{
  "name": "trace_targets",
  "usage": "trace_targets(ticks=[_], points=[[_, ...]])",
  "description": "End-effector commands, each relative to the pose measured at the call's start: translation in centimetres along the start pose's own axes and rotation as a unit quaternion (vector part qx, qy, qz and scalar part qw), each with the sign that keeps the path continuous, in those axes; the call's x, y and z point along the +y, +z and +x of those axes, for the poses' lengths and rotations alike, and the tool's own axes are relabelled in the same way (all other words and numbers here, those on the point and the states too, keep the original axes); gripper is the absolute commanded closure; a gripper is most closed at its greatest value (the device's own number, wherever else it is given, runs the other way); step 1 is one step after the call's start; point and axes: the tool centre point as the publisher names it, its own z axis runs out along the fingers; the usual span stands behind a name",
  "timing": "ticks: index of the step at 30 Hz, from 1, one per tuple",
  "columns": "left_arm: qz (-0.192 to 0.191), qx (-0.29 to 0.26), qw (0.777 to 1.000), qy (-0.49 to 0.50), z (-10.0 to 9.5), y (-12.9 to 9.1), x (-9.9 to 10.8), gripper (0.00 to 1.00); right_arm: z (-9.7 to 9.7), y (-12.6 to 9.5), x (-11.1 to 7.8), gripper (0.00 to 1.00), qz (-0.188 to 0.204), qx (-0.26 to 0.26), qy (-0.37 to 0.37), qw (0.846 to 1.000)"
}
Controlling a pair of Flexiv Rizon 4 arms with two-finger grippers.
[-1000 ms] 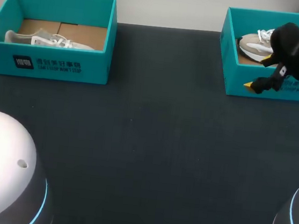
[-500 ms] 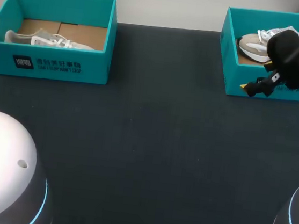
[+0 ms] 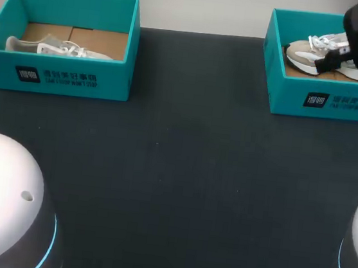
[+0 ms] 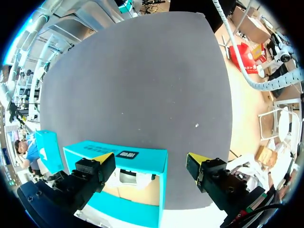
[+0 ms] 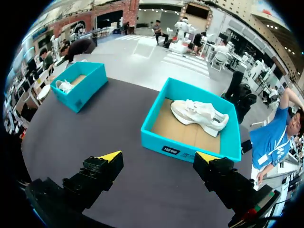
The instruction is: Take the shoe out of the shoebox, open the shoe tongue, remove and reinsert the insole, then place the shoe into the shoebox
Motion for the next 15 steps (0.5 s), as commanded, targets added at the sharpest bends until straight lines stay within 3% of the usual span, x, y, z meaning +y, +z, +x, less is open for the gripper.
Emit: trace_targets(ticks=[1,14,15], points=[[0.0,0.001,1.0,0.0,0.0,-0.1,0.0,0.0,-2.0,3.6,3.4,0.0,0.063,-0.021,0.048,0.997],[0.0,0.001,1.0,0.0,0.0,-0.1,0.0,0.0,-10.5,11.0,6.8,0.0,0.071,-0.027,0.105,0.992],[0.0,0.001,1.0,0.0,0.0,-0.1,0.0,0.0,-11.2,11.4,6.9,0.0,0.051,-0.029,0.114,0.992]])
